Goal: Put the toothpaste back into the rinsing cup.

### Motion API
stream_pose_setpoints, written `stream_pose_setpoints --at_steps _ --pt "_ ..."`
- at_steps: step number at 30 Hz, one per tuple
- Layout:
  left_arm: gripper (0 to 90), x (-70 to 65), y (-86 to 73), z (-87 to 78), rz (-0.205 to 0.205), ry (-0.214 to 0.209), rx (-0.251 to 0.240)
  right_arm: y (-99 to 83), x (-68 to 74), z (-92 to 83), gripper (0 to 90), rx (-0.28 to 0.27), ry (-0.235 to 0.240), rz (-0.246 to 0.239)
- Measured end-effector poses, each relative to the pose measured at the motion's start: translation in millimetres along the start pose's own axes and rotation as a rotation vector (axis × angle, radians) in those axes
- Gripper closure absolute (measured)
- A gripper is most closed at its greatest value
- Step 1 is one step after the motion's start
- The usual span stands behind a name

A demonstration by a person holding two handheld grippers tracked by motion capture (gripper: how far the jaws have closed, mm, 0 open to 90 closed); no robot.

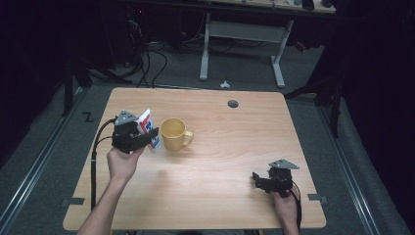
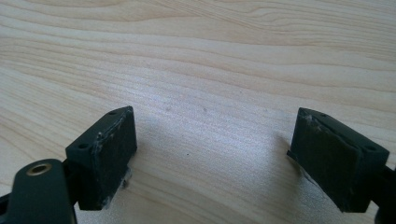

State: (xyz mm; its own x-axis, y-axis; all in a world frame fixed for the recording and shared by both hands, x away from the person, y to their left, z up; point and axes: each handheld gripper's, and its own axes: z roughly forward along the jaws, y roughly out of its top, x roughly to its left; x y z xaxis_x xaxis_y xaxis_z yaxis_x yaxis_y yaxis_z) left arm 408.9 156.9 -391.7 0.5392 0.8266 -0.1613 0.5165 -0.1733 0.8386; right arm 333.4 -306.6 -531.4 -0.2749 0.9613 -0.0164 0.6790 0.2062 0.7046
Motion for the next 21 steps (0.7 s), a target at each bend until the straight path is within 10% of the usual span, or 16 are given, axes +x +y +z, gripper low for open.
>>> stream_pose_setpoints --at_steps 21 --pt "65.7 -2.2 25.3 12.5 -0.023 -0.031 -0.049 0.0 -0.1 0.0 14.4 -0.001 0.0 -0.002"
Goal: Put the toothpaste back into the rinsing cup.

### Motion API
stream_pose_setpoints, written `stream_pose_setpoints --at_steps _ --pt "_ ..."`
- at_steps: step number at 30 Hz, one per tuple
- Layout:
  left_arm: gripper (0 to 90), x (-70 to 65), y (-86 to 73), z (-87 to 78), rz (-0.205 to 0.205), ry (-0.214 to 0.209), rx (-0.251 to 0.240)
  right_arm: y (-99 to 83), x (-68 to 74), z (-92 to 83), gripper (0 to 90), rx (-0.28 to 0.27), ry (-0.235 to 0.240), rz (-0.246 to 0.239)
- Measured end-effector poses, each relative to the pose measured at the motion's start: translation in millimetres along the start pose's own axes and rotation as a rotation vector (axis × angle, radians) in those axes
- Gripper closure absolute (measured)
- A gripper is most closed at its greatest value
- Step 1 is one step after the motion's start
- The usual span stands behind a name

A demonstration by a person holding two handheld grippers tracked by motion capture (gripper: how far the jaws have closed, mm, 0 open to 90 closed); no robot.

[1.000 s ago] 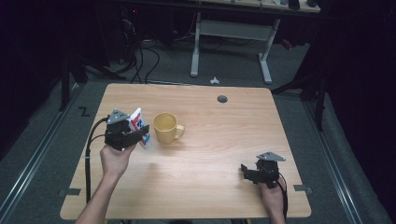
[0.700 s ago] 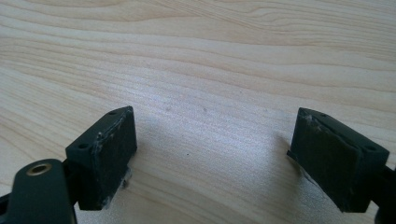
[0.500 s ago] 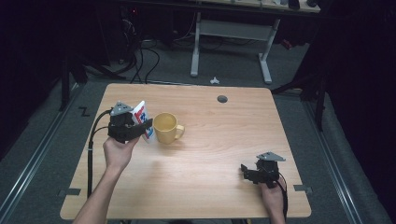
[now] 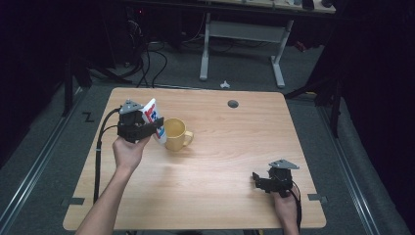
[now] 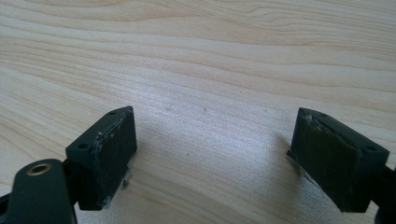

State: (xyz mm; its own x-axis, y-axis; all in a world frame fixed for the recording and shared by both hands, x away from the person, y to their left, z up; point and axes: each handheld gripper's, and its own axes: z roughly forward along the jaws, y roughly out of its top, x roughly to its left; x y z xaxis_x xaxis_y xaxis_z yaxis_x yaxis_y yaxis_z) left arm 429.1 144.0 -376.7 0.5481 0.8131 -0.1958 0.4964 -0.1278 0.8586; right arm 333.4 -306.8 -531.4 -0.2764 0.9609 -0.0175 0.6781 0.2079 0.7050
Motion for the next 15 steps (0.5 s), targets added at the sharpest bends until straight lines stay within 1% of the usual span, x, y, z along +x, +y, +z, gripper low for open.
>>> stream_pose_setpoints --at_steps 2,7,15 --pt "65.7 -0.2 0.7 2.8 -0.006 0.003 -0.007 0.0 0.0 0.0 14.4 0.0 -0.001 0.0" --pt "65.8 -0.5 2.7 9.9 -0.003 0.009 -0.004 0.0 0.0 0.0 14.4 0.0 0.0 0.0" --pt "65.8 -4.7 11.2 17.5 0.025 0.015 0.004 0.0 0.0 0.0 14.4 0.0 -0.001 0.0"
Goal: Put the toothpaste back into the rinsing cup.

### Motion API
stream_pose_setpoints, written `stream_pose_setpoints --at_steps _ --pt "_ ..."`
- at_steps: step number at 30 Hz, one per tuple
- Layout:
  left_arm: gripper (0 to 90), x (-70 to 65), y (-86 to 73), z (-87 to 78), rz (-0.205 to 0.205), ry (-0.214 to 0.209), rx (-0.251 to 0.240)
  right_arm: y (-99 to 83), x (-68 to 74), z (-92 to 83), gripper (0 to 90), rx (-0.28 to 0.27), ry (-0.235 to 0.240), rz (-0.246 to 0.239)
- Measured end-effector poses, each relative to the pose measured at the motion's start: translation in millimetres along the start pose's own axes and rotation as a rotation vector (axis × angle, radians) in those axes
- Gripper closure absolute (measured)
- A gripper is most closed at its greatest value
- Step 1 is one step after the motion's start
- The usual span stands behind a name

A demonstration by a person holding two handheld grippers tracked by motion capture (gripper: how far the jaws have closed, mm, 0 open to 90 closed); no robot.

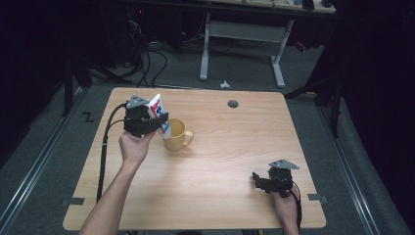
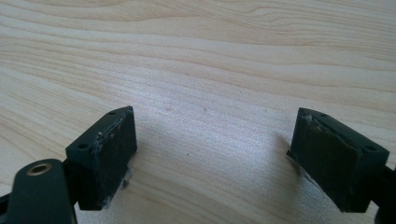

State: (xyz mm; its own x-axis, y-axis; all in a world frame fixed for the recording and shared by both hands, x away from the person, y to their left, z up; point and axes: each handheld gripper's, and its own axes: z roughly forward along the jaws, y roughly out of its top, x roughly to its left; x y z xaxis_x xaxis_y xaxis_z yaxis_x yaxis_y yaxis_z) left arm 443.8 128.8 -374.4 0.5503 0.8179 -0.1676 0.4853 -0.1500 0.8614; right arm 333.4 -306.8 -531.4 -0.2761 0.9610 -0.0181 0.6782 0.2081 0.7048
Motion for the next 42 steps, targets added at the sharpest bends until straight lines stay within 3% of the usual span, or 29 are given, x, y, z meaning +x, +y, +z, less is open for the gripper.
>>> stream_pose_setpoints --at_steps 14,26,42 --pt "65.8 -2.8 7.2 16.7 0.019 0.031 0.002 0.0 -0.1 0.0 14.4 0.0 0.0 -0.001" --pt "65.9 -0.8 5.1 35.8 -0.014 0.039 0.015 -0.1 -0.1 0.0 14.4 0.0 0.001 -0.001" --pt "65.8 -2.8 -3.0 56.4 0.014 0.073 0.056 -0.1 -0.1 0.0 14.4 0.0 0.001 0.0"
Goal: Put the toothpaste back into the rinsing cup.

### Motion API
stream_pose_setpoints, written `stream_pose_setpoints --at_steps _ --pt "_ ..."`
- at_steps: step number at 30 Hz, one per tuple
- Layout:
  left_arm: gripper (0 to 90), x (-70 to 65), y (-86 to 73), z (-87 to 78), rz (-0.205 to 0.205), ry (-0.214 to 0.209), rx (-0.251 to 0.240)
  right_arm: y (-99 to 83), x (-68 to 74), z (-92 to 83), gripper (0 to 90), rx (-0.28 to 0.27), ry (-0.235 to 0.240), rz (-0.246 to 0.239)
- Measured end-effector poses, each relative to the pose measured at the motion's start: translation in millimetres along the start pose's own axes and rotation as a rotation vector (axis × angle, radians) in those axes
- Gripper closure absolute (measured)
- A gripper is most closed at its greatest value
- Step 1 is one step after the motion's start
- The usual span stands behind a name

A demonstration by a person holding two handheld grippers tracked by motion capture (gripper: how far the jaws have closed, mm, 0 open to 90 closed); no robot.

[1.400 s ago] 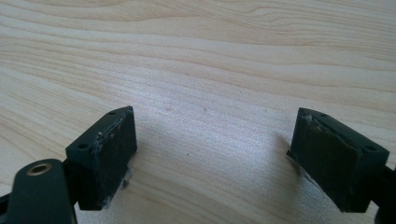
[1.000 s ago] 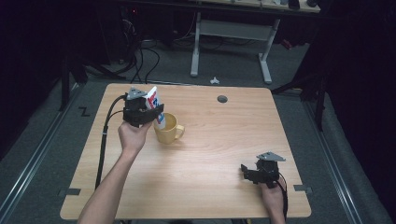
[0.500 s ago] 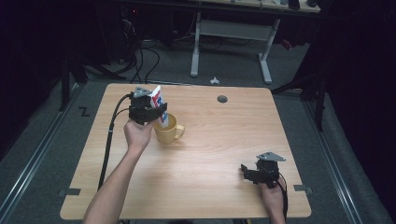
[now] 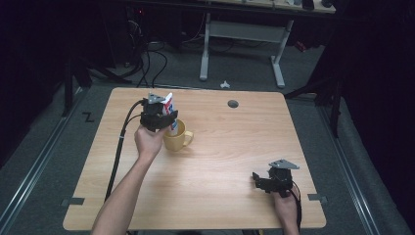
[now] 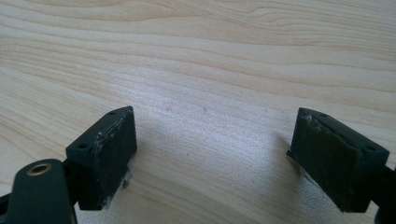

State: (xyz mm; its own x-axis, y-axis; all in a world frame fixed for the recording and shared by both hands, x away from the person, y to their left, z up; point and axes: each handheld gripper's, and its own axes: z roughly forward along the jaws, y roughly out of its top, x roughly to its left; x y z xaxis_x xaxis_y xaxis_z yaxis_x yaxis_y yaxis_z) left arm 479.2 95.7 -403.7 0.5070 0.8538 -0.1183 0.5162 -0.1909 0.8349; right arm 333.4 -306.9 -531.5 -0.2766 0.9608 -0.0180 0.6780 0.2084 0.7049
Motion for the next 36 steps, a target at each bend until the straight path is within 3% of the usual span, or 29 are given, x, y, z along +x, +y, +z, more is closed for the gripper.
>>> stream_pose_setpoints --at_steps 10,15,18,26,36 --pt "65.8 2.6 -5.8 5.6 -0.014 0.01 0.01 0.0 -0.1 0.0 14.4 0.0 0.0 -0.001" --pt "65.7 0.9 -8.3 9.0 0.005 0.024 0.02 0.0 0.0 0.0 14.4 0.0 0.0 0.0" --pt "65.7 -3.5 -10.7 11.1 0.048 0.047 0.031 0.0 0.0 0.0 14.4 0.0 0.0 0.0" --pt "65.6 -5.2 -13.5 17.4 0.038 0.029 0.053 0.0 0.0 0.0 14.4 0.0 0.0 0.0" --pt "65.4 -5.4 -16.1 21.7 0.059 0.037 0.097 0.0 0.0 0.0 14.4 0.0 0.0 0.0"
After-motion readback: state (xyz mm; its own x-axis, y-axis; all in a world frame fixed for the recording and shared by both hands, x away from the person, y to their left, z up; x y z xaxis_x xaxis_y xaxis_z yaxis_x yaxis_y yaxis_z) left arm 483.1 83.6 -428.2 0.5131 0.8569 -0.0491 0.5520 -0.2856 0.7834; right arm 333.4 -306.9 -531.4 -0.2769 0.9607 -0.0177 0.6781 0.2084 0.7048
